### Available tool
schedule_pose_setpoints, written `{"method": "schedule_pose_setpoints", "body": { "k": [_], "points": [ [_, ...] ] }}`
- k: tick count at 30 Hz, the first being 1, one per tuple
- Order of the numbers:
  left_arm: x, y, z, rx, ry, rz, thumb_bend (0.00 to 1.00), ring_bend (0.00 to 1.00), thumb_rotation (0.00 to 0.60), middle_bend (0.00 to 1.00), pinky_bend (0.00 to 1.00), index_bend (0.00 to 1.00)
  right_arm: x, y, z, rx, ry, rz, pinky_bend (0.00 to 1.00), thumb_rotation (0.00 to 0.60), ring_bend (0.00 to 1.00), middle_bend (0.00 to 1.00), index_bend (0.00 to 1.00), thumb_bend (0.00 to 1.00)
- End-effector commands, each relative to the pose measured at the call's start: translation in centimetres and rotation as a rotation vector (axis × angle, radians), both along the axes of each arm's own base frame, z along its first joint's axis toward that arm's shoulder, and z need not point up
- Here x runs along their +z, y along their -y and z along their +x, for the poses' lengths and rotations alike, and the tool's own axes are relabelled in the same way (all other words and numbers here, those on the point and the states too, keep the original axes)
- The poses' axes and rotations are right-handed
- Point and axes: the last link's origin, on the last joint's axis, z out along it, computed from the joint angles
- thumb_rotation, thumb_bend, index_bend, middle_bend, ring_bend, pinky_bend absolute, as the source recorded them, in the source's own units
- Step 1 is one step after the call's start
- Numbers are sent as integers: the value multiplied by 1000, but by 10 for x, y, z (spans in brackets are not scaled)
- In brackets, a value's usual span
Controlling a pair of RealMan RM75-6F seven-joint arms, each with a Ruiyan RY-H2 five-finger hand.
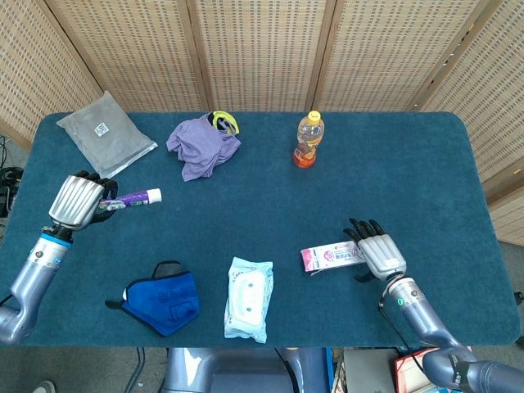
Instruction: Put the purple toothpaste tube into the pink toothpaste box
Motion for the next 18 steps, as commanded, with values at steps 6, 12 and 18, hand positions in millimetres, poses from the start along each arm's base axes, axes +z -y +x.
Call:
{"method": "schedule_pose_setpoints", "body": {
  "k": [6, 12, 18],
  "points": [
    [-1, 1, 2, -5, -2, -3, 314, 531, 600, 662, 505, 789, -11, 13, 4, -5, 11, -16, 0, 600, 0, 23, 234, 153],
    [1, 1, 0, 0, 0, 0, 314, 531, 600, 662, 505, 789, -14, 16, 4, -12, 38, -46, 38, 600, 0, 122, 311, 152],
    [1, 0, 0, 2, 8, -1, 314, 531, 600, 662, 505, 789, -20, 13, -6, -32, 35, -35, 39, 600, 0, 119, 312, 153]
  ]
}}
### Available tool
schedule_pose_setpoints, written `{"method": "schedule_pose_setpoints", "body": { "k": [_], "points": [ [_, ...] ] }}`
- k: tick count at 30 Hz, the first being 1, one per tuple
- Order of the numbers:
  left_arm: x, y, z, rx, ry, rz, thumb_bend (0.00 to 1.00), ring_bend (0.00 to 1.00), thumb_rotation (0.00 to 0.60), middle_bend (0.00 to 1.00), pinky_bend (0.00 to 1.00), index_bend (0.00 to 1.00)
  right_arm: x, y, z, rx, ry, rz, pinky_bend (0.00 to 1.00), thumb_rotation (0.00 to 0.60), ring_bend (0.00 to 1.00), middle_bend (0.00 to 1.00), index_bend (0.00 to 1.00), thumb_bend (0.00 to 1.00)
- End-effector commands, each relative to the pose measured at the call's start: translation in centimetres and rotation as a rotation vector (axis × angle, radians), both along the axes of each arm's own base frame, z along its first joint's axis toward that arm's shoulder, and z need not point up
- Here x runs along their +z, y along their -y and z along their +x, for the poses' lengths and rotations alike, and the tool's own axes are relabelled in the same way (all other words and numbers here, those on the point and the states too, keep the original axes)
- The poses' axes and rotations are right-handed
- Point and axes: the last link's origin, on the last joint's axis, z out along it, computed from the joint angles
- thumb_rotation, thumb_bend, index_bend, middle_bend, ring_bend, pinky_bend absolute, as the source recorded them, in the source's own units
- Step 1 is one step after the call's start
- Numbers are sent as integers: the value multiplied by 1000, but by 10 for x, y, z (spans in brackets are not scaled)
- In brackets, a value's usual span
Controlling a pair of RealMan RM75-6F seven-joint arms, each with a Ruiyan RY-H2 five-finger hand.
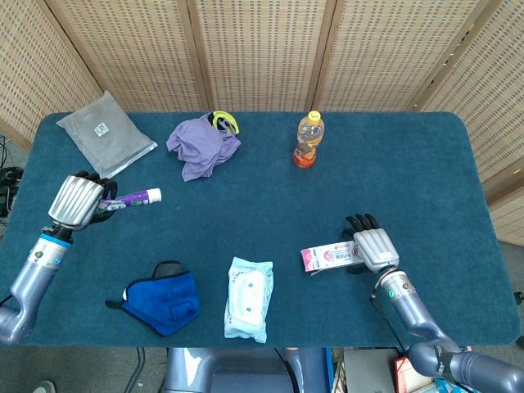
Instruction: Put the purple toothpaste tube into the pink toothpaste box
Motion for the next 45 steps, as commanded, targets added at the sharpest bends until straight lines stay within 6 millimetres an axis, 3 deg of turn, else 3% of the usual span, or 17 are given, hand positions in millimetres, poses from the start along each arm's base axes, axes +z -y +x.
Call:
{"method": "schedule_pose_setpoints", "body": {
  "k": [1, 8, 15, 18, 28, 36, 45],
  "points": [
    [0, 0, 1, -1, 3, -2, 315, 531, 600, 662, 505, 789, -4, -2, -5, -4, -8, 7, 40, 600, 0, 123, 314, 153],
    [-2, -1, 2, -1, 9, -5, 313, 531, 600, 662, 505, 789, 0, 1, -6, -8, -2, -10, 119, 600, 43, 209, 395, 153],
    [-2, -1, 3, -3, 9, -5, 314, 531, 600, 662, 505, 789, 1, 0, -3, 7, 18, -34, 375, 600, 301, 426, 550, 152],
    [0, -1, 5, -8, 19, -3, 314, 531, 600, 662, 505, 789, 4, 2, 2, 14, 48, -49, 414, 600, 363, 483, 585, 152],
    [-1, 2, 20, -41, 52, -28, 314, 531, 600, 662, 505, 789, 9, 2, 17, -15, 158, -69, 436, 600, 372, 490, 593, 153],
    [-1, 12, 55, -93, 107, -109, 314, 531, 600, 662, 505, 789, 4, 11, 47, -27, 202, -42, 436, 600, 372, 491, 593, 153],
    [-8, 20, 76, -94, 184, -190, 314, 531, 600, 662, 505, 789, 0, 16, 78, 5, 236, -27, 436, 600, 372, 492, 593, 153]
  ]
}}
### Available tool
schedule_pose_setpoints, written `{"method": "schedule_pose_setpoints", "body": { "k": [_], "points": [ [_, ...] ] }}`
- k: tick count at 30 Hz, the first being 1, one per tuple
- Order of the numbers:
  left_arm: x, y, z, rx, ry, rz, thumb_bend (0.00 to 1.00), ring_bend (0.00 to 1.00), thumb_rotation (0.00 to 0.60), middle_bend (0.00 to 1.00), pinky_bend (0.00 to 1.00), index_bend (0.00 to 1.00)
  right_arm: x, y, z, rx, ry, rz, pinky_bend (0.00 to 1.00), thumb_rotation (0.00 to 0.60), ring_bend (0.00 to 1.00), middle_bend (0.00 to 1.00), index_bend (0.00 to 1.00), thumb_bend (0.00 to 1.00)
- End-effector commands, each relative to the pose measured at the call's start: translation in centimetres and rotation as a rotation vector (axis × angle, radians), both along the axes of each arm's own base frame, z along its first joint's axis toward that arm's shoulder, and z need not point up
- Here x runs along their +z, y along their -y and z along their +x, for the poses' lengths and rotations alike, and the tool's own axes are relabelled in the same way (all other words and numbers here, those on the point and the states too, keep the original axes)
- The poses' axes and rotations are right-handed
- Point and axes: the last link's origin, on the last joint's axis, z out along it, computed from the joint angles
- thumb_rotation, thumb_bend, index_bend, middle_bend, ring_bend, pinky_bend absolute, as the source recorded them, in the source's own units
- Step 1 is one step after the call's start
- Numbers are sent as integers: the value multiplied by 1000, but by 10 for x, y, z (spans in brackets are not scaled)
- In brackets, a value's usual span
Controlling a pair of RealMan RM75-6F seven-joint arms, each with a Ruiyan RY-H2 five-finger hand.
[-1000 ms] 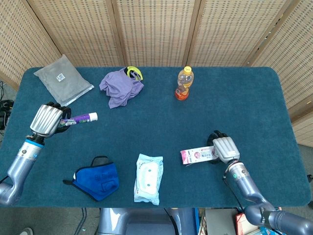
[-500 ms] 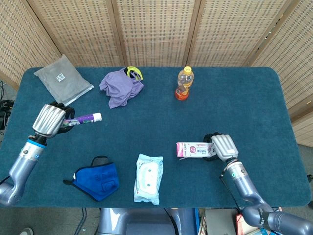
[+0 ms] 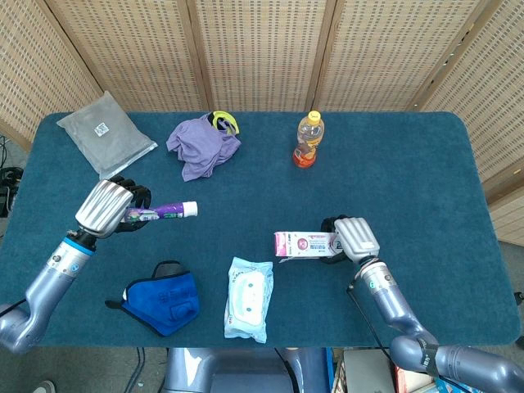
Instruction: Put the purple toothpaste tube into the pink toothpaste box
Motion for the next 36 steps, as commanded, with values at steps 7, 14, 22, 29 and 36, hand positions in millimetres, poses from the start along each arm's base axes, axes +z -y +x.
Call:
{"method": "schedule_pose_setpoints", "body": {
  "k": [7, 14, 22, 29, 36],
  "points": [
    [-13, 6, 17, -12, 14, -64, 315, 531, 600, 662, 505, 789, -2, 9, 35, 5, 69, 11, 436, 600, 374, 496, 596, 153],
    [-25, 10, 27, -34, 28, -86, 314, 531, 600, 662, 505, 789, 3, 16, 60, 50, 62, -14, 436, 600, 375, 499, 601, 153],
    [-38, 17, 41, -56, 58, -117, 313, 531, 600, 662, 505, 789, 5, 16, 76, 73, 45, -27, 436, 600, 375, 498, 601, 153],
    [-52, 23, 55, -72, 73, -154, 314, 531, 600, 662, 505, 789, 9, 16, 80, 66, 46, -34, 436, 600, 375, 497, 601, 153],
    [-61, 24, 64, -82, 78, -139, 314, 531, 600, 662, 505, 789, 11, 15, 80, 62, 53, -33, 436, 600, 375, 497, 601, 153]
  ]
}}
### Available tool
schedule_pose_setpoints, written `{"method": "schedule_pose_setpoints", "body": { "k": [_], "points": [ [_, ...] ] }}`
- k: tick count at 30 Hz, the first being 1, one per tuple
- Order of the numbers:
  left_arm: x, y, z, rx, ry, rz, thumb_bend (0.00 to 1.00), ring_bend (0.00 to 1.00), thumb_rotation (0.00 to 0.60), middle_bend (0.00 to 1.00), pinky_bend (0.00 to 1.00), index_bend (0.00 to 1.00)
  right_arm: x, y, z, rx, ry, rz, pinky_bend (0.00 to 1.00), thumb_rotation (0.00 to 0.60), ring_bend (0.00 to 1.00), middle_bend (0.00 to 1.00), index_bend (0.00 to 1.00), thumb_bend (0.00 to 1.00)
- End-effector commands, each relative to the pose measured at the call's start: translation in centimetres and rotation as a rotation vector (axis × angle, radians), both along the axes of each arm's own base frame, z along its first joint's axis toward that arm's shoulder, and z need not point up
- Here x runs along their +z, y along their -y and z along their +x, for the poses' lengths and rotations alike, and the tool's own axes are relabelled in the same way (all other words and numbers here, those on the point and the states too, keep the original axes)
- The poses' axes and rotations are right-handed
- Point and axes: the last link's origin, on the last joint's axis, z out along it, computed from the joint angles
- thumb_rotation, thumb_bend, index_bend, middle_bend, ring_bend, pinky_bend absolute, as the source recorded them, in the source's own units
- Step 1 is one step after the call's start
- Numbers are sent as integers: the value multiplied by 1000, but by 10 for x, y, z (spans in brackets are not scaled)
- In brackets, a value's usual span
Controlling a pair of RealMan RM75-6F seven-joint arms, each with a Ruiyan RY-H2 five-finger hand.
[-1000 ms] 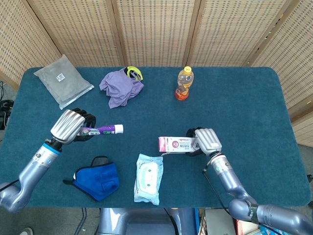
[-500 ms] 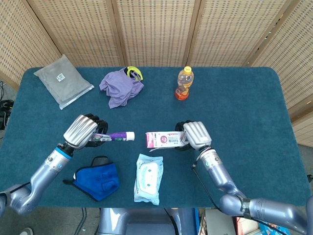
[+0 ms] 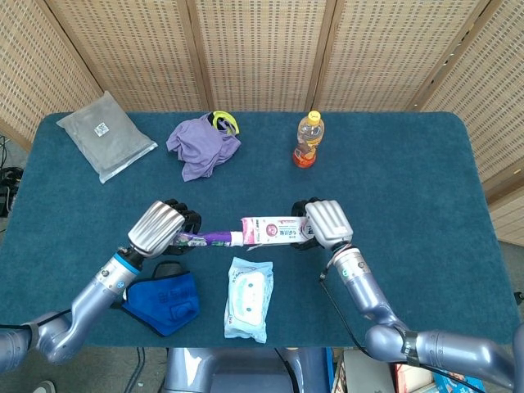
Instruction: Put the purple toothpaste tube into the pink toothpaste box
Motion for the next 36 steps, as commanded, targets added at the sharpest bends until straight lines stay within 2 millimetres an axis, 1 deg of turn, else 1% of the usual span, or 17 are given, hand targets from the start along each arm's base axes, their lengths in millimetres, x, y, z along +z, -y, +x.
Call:
{"method": "schedule_pose_setpoints", "body": {
  "k": [1, 7, 15, 29, 36],
  "points": [
    [-2, 0, 4, -4, 11, 10, 314, 531, 600, 662, 505, 789, 0, 0, 0, -1, 0, 1, 436, 600, 375, 497, 601, 153],
    [-1, 1, 12, -15, 39, 32, 314, 531, 600, 662, 505, 789, 1, -1, -2, -7, -1, 5, 436, 600, 375, 496, 601, 152],
    [-1, 0, 14, -11, 38, 35, 314, 531, 600, 662, 505, 789, 0, -3, -2, -11, 4, 12, 436, 600, 375, 495, 601, 153],
    [-22, -3, 20, 2, 42, 15, 314, 531, 600, 662, 505, 789, -2, -7, 5, 2, 24, 23, 436, 600, 375, 495, 601, 152],
    [-29, -2, 28, -17, 60, 22, 314, 531, 600, 662, 505, 789, -3, -9, 8, 9, 30, 30, 436, 600, 375, 494, 602, 153]
  ]
}}
